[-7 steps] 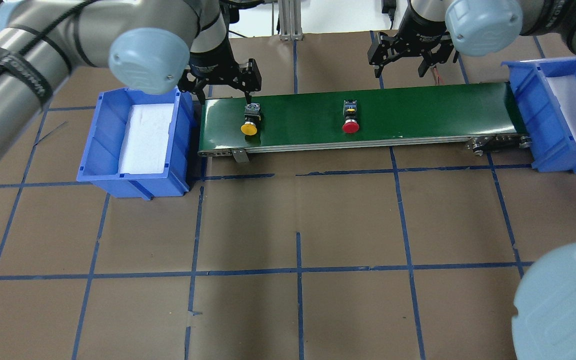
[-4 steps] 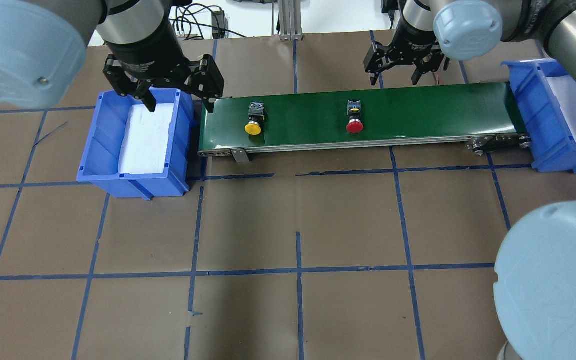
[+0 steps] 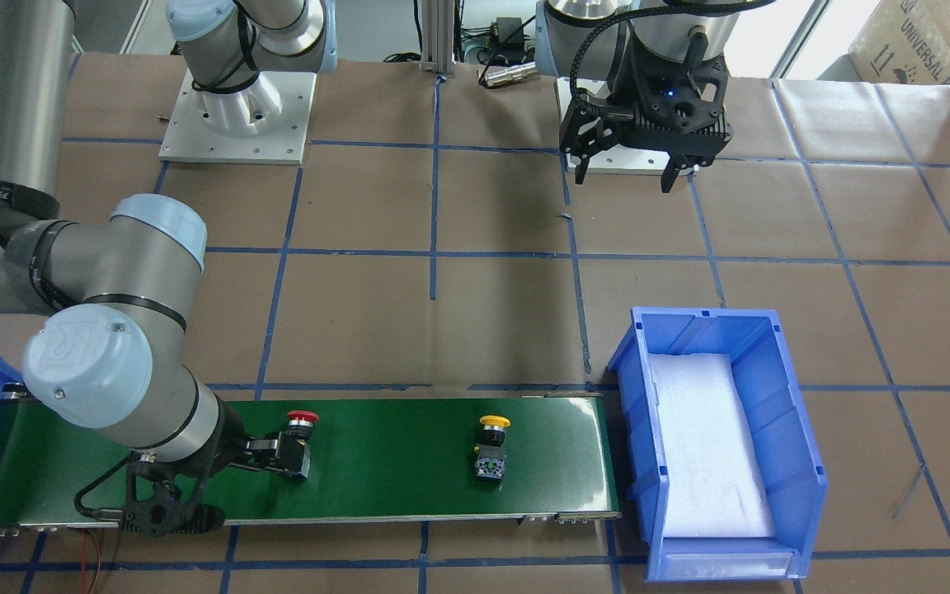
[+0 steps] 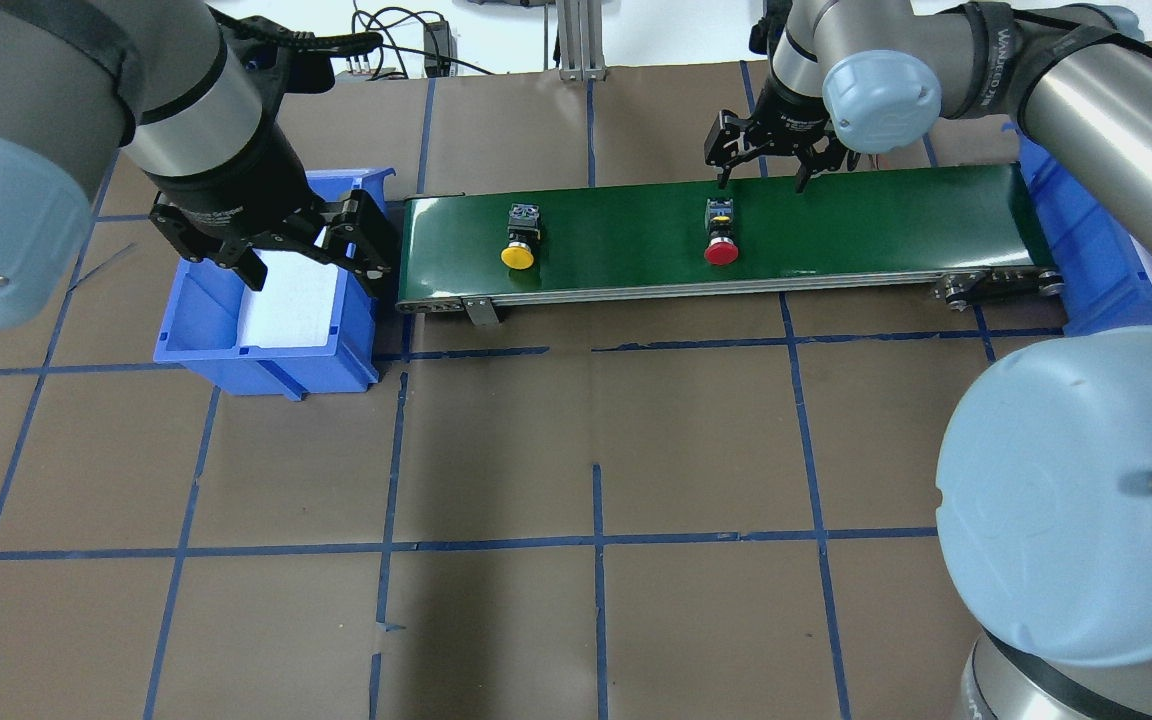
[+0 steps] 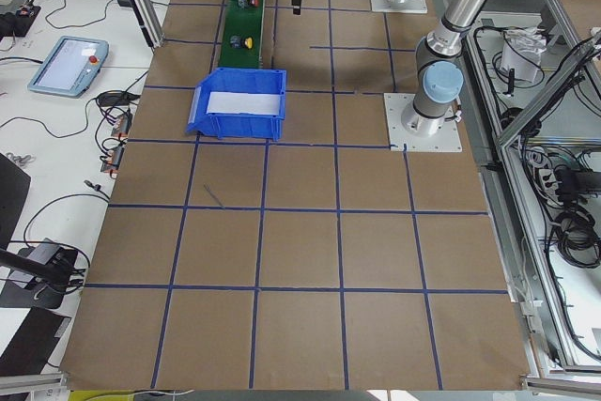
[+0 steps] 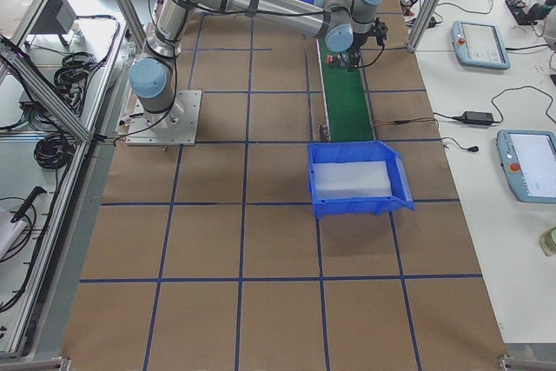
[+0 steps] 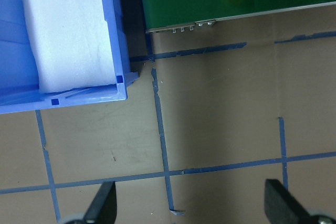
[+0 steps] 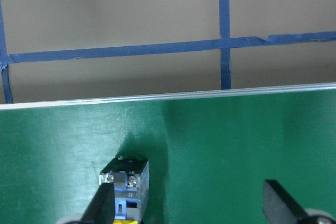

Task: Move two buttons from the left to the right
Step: 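Withdraw the left gripper over its bin while the right gripper descends to the red button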

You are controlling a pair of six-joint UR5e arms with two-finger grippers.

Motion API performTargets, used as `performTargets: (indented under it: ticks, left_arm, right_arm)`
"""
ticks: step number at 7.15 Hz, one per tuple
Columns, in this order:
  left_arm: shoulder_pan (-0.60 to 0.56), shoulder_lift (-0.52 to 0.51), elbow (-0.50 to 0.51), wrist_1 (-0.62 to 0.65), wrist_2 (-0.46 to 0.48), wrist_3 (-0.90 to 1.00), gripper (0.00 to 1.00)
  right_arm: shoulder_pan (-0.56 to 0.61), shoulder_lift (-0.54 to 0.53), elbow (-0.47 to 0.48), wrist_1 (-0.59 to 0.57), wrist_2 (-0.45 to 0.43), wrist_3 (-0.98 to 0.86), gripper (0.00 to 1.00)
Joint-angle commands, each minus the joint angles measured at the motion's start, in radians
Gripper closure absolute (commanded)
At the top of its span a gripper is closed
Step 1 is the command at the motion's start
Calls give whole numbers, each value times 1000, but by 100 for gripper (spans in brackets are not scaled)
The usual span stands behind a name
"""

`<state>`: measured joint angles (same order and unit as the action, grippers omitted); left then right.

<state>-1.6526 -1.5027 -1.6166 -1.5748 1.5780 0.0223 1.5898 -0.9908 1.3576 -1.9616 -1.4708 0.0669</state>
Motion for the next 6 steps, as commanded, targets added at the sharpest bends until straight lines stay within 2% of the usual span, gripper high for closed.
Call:
performTargets:
  ticks: [1,5,6]
  left_arm:
    - [13,1,3,2,3,11,0]
    - [13,7,-17,33,-1,10,0]
    - [13,7,-19,41,-3,7,0]
  right_arm:
    - [4,9,6,-5,-3,19,0]
    - [7,34,18,9,-10,10,0]
    - [7,37,17,-6,0,4,9]
